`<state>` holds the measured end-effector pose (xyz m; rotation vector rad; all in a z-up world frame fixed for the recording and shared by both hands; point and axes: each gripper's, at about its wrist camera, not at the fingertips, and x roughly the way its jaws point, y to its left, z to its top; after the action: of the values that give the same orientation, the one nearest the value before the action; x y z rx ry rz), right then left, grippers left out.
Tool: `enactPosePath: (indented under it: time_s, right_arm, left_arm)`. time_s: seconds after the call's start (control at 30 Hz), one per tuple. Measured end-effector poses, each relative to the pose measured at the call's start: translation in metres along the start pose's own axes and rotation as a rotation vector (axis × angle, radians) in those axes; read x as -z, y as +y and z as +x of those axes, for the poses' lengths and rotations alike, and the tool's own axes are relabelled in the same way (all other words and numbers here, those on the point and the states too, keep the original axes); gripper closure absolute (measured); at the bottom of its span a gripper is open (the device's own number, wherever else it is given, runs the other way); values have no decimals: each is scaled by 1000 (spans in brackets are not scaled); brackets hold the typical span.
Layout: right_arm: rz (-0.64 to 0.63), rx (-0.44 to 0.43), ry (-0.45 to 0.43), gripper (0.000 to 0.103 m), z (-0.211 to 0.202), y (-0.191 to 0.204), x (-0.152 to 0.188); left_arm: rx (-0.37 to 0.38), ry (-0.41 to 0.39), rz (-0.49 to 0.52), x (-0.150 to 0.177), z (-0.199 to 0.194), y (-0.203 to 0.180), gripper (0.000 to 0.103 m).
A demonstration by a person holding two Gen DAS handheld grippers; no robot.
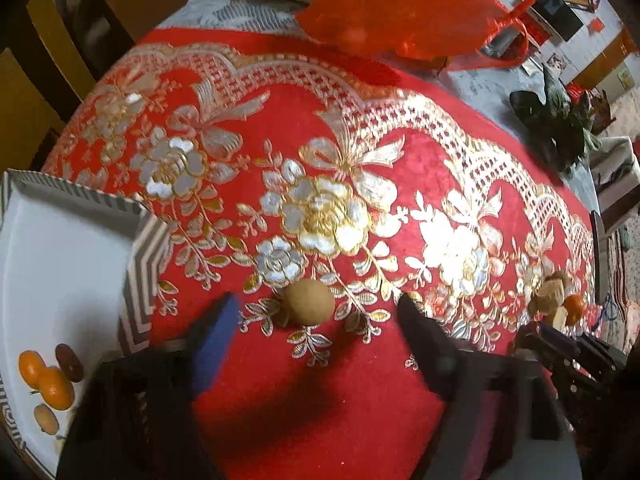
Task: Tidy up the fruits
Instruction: 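Grasp a brown round fruit with the left gripper while the right gripper grasps a red date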
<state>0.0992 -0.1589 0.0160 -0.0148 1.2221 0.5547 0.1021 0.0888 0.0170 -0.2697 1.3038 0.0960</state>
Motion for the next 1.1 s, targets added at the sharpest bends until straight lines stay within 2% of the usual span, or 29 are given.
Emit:
enactPosePath:
  time_s: [0.07,0.13,0.5,0.87,1.1]
  right_arm:
    - [0,0,1,80,-1,0,0]
    - [-5,1,1,80,-1,2,0]
    - [-44,4,-27,80,-17,22,5]
    - [-96,7,-39,80,-26,49,10]
    - [-146,-4,-43,80,-27,69,8]
  left_arm:
    - [-34,-20,36,2,-1,-2,70]
    - [-38,-23,54,3,-1,-3,78]
    - [0,-73,42,17,-24,6,78]
    - [-16,-101,109,40,-49,-9,78]
    - [-30,-124,111,49,-63,-6,78]
